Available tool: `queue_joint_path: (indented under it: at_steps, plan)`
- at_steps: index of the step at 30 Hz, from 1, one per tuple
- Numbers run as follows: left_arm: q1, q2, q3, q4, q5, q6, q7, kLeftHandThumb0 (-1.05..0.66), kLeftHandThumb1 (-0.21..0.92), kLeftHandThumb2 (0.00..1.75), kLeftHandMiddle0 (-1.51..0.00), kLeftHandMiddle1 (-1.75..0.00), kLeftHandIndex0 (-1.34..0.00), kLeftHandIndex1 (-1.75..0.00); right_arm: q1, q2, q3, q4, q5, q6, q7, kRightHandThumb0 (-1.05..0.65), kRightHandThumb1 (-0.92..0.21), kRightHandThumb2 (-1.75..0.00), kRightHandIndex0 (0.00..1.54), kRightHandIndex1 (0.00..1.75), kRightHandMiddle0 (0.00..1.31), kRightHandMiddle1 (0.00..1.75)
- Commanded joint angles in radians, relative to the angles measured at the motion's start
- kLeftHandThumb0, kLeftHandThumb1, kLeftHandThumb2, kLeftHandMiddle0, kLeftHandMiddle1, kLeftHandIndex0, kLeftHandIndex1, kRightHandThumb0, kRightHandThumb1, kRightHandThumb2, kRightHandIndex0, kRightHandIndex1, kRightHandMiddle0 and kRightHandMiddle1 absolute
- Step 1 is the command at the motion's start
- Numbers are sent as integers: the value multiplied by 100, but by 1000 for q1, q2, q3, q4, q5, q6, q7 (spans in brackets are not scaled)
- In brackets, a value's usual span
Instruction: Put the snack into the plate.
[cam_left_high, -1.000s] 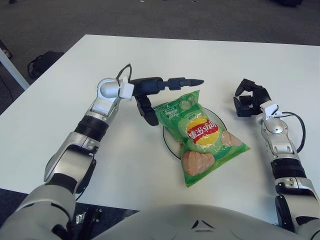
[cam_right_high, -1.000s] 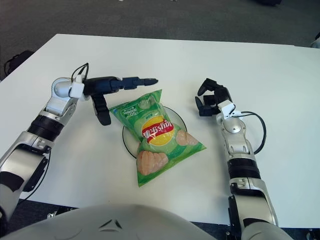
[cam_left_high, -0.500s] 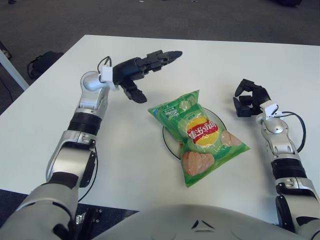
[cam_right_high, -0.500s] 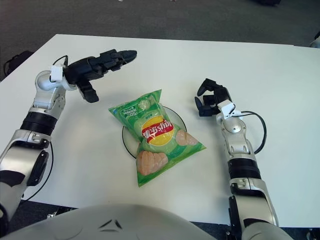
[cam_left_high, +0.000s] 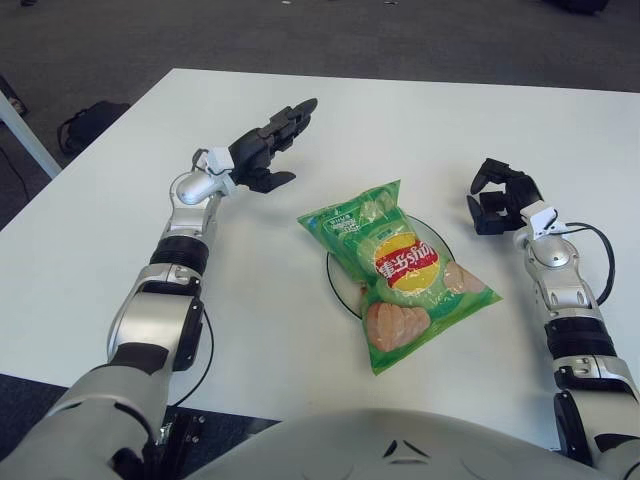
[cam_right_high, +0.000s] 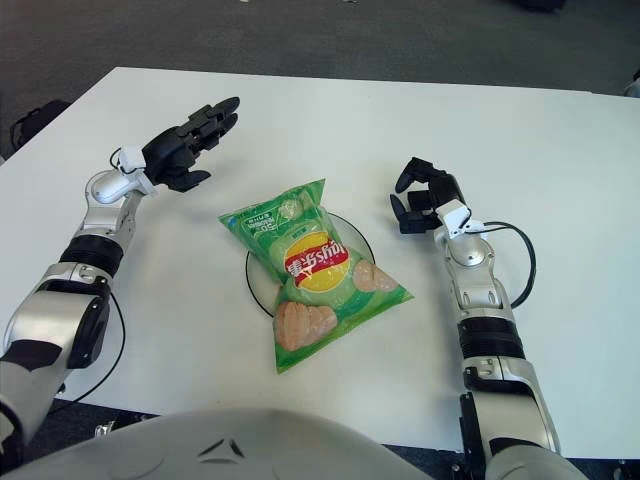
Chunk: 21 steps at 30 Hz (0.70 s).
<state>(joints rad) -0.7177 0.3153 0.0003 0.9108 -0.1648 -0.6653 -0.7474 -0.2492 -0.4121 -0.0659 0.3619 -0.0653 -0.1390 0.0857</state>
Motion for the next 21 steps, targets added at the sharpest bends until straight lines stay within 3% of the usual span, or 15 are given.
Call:
queue_joint_path:
  at_steps: [1,4,7,13,16,19,21]
  plan:
    - [-28,5,17,12,27,12,54,-87,81,40,0,0,0,0,66,18,27,47,-16,61,31,-49,-29,-134,130,175,63,175]
    - [-20,-13,32,19,22,28,86,-83,69,58,0,0,0,0,68,19,27,46,-13,57,34,-49,-29,-134,130,175,63,175]
    - [-14,-25,42,21,20,42,111,-84,68,60,0,0,0,0,68,19,27,47,-11,54,36,-49,-29,-134,130,175,63,175]
    - [31,-56,62,10,20,99,187,-88,78,41,0,0,0,0,66,18,28,50,-14,47,33,-49,-29,-135,130,175,64,175]
    - [45,-71,76,-21,13,176,240,-86,82,36,0,0,0,0,66,19,27,51,-13,48,32,-49,-29,-135,131,175,64,175]
    - [60,-77,80,-59,19,239,279,-76,84,35,0,0,0,0,67,20,25,50,-12,47,31,-49,-29,-135,131,175,64,175]
    - [72,-81,80,-85,23,284,303,-71,82,43,-7,-4,-1,0,67,20,24,51,-11,46,30,-49,-29,-135,131,175,64,175]
